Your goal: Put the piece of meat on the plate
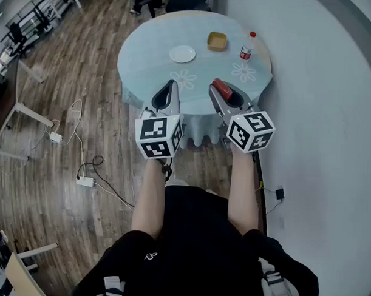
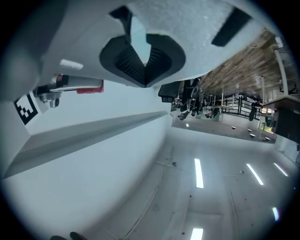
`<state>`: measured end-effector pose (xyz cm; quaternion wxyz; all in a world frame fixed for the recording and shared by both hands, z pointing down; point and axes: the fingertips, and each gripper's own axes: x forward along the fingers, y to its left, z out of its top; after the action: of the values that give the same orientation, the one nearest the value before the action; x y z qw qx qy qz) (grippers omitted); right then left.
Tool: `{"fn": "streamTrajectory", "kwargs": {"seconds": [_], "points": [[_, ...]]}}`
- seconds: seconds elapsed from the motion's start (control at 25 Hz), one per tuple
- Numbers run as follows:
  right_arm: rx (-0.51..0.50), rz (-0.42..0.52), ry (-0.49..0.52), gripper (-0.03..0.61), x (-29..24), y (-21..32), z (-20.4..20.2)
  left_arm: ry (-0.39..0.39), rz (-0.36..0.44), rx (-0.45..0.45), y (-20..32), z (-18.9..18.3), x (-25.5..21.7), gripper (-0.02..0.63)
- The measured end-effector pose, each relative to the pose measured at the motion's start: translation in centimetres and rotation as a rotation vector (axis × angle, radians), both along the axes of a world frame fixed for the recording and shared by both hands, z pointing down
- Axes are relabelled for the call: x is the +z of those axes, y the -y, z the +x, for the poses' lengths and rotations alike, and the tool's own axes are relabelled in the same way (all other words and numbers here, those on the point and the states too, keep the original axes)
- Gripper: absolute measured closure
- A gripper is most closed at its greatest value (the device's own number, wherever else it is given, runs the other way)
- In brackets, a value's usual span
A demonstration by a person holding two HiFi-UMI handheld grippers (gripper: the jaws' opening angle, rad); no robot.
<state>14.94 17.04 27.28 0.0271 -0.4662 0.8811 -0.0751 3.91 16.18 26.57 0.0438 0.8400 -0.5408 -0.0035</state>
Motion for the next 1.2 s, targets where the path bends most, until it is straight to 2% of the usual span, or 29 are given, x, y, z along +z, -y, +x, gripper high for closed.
{"fn": "streamTrajectory", "kwargs": {"seconds": [0.32, 0.6, 0.76, 1.0, 1.08, 1.2], "points": [[-0.019, -0.027, 0.032, 0.474, 0.9, 1.1, -1.2, 0.006, -0.022, -0.028, 0.2, -1.7, 1.0, 0.614], [-0.06, -0.101, 0.057, 0.472, 4.3, 3.9, -4.7, 0.013, -0.103, -0.103, 2.6, -6.4, 4.4, 0.614], [-0.039, -0.164, 0.019, 0.474, 7.8, 7.1, -4.5, -0.007, -0.162, -0.086, 6.8, -6.4, 7.5, 0.614], [0.121, -0.232, -0.018, 0.473, 10.3, 15.6, 0.9, -0.023, -0.214, 0.04, 16.1, -2.1, 10.5, 0.614], [0.144, -0.256, -0.042, 0.474, 11.0, 19.0, 1.0, -0.018, -0.237, 0.066, 19.4, -1.8, 11.3, 0.614], [0.116, -0.297, -0.067, 0.474, 12.1, 23.7, -1.3, -0.038, -0.275, 0.063, 24.3, -3.1, 12.4, 0.614]]}}
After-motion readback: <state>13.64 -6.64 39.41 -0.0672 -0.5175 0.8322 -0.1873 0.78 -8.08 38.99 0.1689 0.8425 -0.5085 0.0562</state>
